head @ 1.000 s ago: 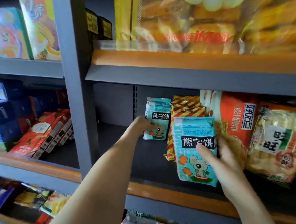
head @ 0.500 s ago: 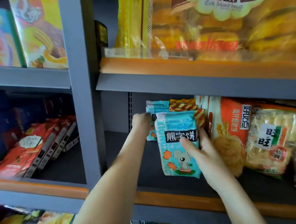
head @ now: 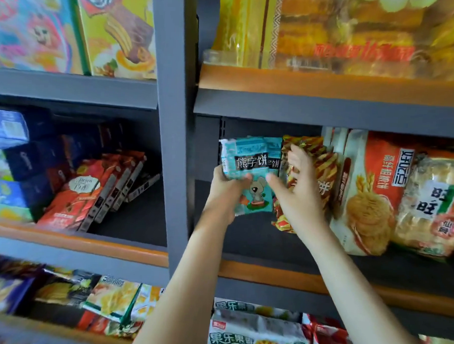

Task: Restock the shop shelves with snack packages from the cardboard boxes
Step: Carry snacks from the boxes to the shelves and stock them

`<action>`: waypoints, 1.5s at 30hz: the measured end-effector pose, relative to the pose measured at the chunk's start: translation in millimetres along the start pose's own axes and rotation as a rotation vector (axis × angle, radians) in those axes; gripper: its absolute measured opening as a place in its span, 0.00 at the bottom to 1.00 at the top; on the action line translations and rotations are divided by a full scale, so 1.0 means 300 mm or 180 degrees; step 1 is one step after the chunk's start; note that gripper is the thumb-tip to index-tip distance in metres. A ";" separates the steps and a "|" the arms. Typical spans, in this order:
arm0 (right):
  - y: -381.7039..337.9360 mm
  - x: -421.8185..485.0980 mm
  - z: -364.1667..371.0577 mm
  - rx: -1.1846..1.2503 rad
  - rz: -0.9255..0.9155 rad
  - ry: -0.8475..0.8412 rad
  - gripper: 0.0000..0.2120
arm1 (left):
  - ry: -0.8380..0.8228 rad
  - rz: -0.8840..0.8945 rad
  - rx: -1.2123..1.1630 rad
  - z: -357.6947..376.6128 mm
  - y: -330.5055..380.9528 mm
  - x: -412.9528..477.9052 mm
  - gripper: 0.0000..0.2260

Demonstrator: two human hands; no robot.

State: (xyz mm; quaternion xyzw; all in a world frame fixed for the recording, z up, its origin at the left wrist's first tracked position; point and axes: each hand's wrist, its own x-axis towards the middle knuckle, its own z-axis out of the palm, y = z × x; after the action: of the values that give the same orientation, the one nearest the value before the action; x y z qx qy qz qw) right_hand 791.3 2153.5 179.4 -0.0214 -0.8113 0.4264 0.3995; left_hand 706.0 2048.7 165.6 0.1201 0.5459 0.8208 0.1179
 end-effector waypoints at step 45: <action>0.143 -0.090 -0.150 -0.0746 -0.0312 -0.0854 0.10 | 0.0624 0.0981 0.3714 0.182 -0.098 -0.209 0.16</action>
State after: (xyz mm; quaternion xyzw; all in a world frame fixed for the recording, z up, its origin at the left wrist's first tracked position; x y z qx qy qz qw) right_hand 826.6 2200.9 146.4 0.0289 -0.9015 0.3080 0.3028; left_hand 784.8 2086.6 154.6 0.1663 0.8901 0.4012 -0.1382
